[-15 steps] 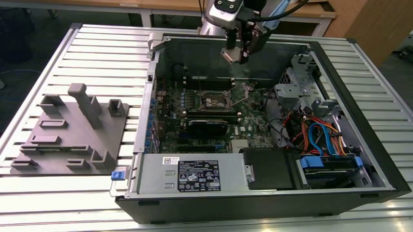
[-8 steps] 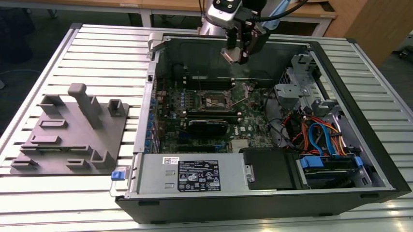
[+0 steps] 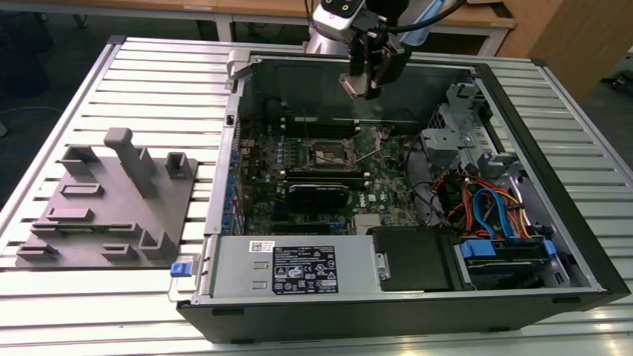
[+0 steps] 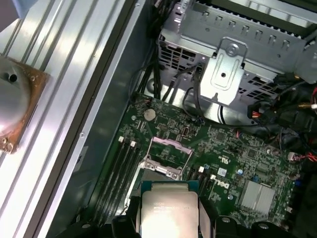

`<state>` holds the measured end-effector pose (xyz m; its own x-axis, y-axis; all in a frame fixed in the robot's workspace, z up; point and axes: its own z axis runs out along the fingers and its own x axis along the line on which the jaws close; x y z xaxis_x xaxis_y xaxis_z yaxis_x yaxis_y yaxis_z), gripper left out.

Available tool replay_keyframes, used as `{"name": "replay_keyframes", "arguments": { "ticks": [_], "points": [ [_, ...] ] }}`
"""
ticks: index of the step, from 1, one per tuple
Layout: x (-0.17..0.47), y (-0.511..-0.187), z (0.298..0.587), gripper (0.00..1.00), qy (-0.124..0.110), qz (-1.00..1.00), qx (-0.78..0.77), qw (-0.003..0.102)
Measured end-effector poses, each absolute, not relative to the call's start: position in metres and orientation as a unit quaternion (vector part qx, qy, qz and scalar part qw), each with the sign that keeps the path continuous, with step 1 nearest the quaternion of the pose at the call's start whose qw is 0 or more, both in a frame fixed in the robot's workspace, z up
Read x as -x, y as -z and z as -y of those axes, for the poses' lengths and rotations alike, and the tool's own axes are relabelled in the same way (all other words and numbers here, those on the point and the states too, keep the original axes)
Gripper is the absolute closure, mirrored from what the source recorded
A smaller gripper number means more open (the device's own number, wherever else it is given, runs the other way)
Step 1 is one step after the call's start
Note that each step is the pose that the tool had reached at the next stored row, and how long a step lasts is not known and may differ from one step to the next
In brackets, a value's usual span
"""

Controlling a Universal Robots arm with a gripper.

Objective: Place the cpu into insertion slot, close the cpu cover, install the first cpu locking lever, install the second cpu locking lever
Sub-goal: 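Place the cpu into insertion slot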

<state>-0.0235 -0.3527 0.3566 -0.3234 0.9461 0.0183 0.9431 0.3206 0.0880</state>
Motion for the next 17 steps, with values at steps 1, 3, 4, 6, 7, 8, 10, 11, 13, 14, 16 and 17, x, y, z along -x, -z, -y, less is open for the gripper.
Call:
{"name": "replay_keyframes", "arguments": {
  "ticks": [1,3,4,6,7,8,10,11,13,14,16,17],
  "points": [
    [0.0235,-0.3564,0.3527,0.45,-0.041,-0.807,-0.589,0.019],
    [0.0235,-0.356,0.3527,0.45,-0.041,-0.796,-0.603,0.019],
    [0.0235,-0.3557,0.3527,0.45,-0.04,-0.791,-0.611,0.02],
    [0.0235,-0.3552,0.3527,0.45,-0.04,-0.781,-0.622,0.02],
    [0.0235,-0.355,0.3527,0.45,-0.04,-0.779,-0.625,0.02],
    [0.0235,-0.3549,0.3527,0.45,-0.04,-0.778,-0.627,0.02],
    [0.0235,-0.3547,0.3527,0.45,-0.04,-0.777,-0.628,0.021],
    [0.0235,-0.3545,0.3527,0.45,-0.04,-0.777,-0.628,0.021],
    [0.0235,-0.3544,0.3527,0.45,-0.04,-0.777,-0.628,0.021],
    [0.0235,-0.3543,0.3527,0.45,-0.04,-0.777,-0.628,0.021],
    [0.0235,-0.3537,0.3527,0.45,-0.04,-0.777,-0.628,0.021],
    [0.0235,-0.3529,0.3527,0.45,-0.04,-0.777,-0.628,0.021]
  ]
}}
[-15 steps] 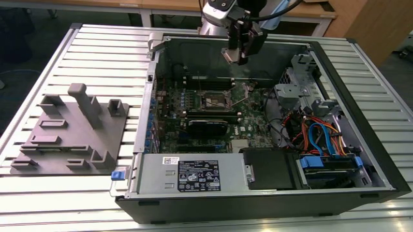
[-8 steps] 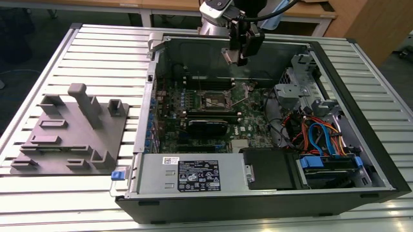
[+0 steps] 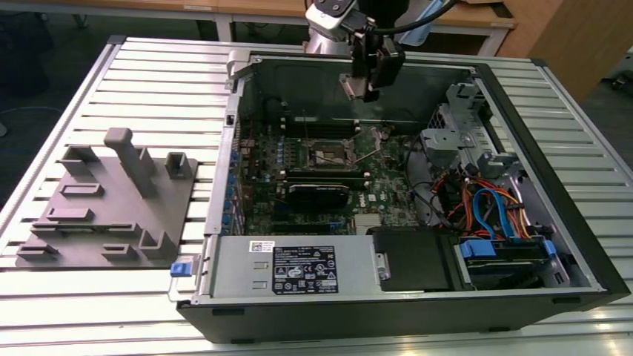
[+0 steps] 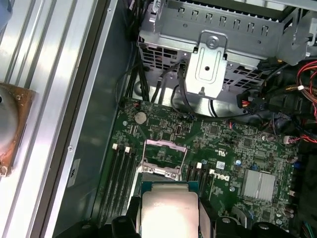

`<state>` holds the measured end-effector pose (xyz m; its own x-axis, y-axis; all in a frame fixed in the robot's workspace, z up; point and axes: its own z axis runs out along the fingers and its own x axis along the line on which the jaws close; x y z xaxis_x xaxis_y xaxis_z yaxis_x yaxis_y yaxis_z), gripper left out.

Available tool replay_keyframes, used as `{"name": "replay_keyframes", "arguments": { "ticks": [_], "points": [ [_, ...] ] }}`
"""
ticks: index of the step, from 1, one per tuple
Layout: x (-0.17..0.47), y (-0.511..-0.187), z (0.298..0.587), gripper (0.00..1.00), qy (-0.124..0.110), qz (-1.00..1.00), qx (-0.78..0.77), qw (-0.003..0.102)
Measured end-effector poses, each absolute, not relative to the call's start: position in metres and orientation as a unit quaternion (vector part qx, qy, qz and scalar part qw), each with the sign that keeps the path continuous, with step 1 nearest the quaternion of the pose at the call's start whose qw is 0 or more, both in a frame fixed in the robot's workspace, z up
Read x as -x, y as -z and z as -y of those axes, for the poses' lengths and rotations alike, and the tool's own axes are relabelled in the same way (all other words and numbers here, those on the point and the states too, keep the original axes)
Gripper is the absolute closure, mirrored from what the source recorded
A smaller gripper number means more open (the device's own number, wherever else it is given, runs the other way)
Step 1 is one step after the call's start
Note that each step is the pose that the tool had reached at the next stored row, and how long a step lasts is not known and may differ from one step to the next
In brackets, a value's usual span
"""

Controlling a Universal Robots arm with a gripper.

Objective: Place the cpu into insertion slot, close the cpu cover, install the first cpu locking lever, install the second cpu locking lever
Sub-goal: 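Place the cpu into insertion slot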

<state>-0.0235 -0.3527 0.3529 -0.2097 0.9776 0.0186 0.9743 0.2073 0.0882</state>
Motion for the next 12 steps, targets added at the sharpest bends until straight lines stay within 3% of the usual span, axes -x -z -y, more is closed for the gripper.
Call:
{"name": "replay_keyframes", "arguments": {
  "ticks": [12],
  "points": [
    [0.024,-0.336,0.353,0.45,-0.038,-0.732,-0.68,0.023]
  ]
}}
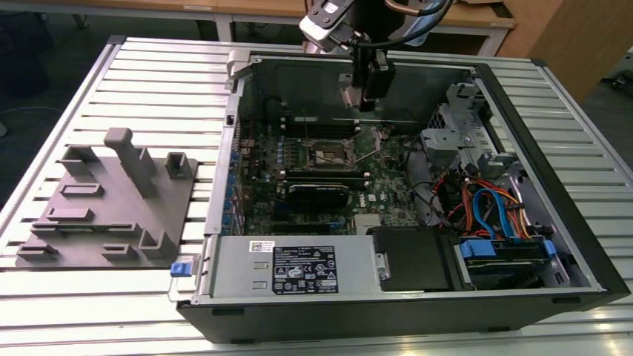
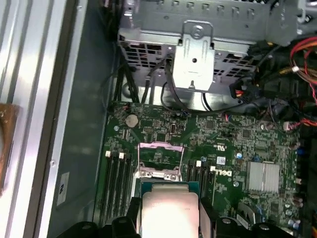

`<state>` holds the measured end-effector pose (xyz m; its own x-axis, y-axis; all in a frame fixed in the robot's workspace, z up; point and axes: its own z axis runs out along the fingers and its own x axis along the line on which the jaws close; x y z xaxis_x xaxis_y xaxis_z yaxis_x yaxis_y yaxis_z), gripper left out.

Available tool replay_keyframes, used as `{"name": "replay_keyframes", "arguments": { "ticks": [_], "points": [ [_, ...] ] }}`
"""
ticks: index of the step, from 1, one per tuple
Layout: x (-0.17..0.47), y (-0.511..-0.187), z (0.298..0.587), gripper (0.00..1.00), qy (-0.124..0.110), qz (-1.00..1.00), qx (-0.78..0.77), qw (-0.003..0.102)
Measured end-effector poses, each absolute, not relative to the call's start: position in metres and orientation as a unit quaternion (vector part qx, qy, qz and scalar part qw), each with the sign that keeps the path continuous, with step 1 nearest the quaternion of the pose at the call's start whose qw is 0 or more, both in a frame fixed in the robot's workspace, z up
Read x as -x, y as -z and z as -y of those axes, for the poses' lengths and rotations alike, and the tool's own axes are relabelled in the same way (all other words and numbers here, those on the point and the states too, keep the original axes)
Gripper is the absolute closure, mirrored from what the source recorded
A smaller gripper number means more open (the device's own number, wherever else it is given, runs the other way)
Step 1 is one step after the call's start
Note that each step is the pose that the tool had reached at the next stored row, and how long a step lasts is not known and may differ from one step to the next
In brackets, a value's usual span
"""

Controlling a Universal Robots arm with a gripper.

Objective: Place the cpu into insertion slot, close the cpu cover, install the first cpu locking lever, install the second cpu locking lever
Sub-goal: 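Place the cpu into insertion slot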

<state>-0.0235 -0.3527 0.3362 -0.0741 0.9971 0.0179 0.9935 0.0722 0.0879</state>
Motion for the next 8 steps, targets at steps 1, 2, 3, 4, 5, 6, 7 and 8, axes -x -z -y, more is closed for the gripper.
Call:
{"name": "replay_keyframes", "arguments": {
  "ticks": [1,2,3,4,5,6,7,8],
  "points": [
    [0.0235,-0.3355,0.3527,0.45,-0.038,-0.726,-0.687,0.024],
    [0.0236,-0.3352,0.3527,0.45,-0.038,-0.721,-0.691,0.024],
    [0.0236,-0.3352,0.3527,0.45,-0.038,-0.721,-0.692,0.024],
    [0.0236,-0.3352,0.3527,0.45,-0.038,-0.721,-0.692,0.024],
    [0.0236,-0.3352,0.3527,0.45,-0.038,-0.72,-0.693,0.024],
    [0.0236,-0.3341,0.3527,0.45,-0.038,-0.719,-0.693,0.024],
    [0.0236,-0.3339,0.3527,0.45,-0.038,-0.719,-0.693,0.024],
    [0.0236,-0.3337,0.3527,0.45,-0.038,-0.719,-0.693,0.024]
  ]
}}
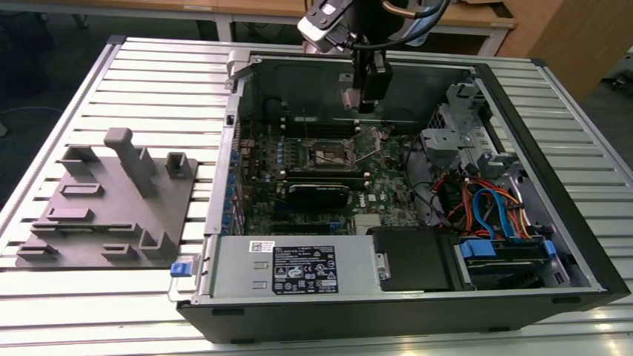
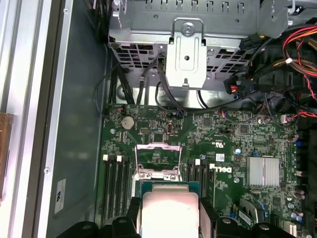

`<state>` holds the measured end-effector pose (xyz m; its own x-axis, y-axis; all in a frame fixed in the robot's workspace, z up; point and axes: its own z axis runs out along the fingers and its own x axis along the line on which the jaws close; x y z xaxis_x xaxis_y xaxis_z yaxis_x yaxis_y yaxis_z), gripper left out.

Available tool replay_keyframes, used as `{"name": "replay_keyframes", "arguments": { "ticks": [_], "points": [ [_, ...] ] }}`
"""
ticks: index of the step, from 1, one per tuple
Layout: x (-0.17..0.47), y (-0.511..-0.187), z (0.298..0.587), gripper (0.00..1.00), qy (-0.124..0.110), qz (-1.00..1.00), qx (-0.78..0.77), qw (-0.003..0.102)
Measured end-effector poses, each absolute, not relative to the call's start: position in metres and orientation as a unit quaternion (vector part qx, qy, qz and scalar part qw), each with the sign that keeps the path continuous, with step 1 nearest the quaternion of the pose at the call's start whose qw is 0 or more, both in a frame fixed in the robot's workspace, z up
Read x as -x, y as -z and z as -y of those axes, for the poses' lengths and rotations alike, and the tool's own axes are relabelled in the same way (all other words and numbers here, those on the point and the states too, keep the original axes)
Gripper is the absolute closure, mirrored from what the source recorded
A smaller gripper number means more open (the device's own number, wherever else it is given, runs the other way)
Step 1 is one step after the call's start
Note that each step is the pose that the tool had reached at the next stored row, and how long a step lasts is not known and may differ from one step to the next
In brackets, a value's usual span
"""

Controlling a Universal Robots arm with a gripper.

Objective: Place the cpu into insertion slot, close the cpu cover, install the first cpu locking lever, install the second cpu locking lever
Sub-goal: 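Place the cpu into insertion slot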

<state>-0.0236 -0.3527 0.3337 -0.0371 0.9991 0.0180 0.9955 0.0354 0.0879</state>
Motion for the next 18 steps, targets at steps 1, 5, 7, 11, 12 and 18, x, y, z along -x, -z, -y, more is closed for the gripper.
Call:
{"name": "replay_keyframes", "arguments": {
  "ticks": [1,5,7,11,12,18],
  "points": [
    [0.0236,-0.3335,0.3527,0.45,-0.038,-0.719,-0.693,0.024],
    [0.0236,-0.3324,0.3527,0.45,-0.038,-0.719,-0.693,0.024],
    [0.0236,-0.3319,0.3527,0.45,-0.038,-0.719,-0.693,0.024],
    [0.0236,-0.331,0.3527,0.45,-0.038,-0.719,-0.693,0.024],
    [0.0236,-0.3308,0.3527,0.45,-0.038,-0.719,-0.693,0.024],
    [0.0236,-0.3281,0.3527,0.45,-0.038,-0.719,-0.693,0.024]
  ]
}}
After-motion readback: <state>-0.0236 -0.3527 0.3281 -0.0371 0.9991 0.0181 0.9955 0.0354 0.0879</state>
